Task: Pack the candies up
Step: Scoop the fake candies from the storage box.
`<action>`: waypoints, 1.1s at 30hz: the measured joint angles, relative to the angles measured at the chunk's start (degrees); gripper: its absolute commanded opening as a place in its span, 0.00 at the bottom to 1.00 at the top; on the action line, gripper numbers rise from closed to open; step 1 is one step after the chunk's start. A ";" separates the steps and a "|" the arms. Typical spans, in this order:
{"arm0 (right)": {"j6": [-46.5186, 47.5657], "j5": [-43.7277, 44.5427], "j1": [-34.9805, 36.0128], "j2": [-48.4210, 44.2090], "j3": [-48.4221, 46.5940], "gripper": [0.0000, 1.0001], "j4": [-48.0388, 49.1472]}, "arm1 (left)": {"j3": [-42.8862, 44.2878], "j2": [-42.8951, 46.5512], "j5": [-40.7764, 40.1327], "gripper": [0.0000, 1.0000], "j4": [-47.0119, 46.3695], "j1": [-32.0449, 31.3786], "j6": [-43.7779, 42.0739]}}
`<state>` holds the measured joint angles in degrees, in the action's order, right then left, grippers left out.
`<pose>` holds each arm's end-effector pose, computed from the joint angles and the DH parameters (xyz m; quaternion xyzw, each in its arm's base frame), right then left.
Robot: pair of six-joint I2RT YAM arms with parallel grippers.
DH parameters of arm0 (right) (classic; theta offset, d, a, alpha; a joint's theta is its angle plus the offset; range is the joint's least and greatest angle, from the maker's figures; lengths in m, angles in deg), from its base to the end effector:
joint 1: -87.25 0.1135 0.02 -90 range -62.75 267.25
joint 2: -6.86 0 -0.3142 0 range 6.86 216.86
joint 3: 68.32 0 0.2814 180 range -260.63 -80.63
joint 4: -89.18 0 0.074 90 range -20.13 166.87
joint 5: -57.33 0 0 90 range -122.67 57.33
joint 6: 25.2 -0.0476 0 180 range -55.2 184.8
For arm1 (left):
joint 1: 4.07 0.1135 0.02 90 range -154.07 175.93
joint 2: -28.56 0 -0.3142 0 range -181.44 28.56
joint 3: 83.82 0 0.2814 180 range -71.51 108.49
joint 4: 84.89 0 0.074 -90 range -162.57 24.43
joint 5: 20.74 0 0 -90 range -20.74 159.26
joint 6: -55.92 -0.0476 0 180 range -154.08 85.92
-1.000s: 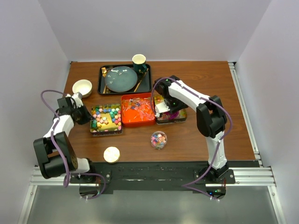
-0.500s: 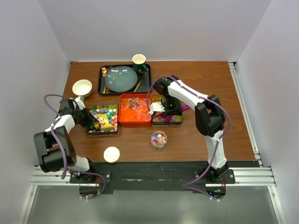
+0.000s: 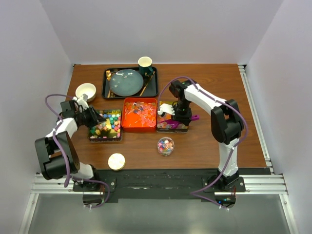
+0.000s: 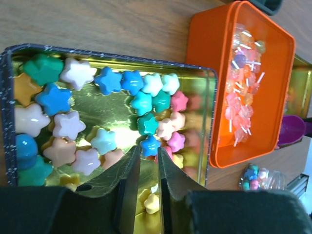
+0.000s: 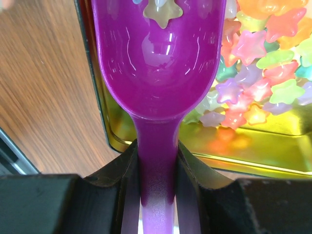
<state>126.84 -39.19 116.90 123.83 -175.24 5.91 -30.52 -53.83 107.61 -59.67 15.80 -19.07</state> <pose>0.3732 0.2187 0.2233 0.7148 -0.6964 -0.0627 0.0119 0.2821 0.0705 0.1977 -0.1734 0.8879 -0.3001 0.3024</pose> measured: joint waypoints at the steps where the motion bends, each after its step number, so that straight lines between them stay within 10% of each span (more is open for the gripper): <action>1: -0.13 -0.85 -0.42 -0.46 0.70 0.00 0.52 | 0.09 0.00 0.37 0.26 -0.02 0.00 0.00; 33: -17.44 -16.06 -8.20 -15.34 22.91 0.00 26.73 | 13.57 -5.35 5.18 0.28 4.72 0.00 -6.91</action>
<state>109.40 -55.26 108.70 108.48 -152.33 32.64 -16.95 -59.18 112.79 -54.95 15.80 -25.98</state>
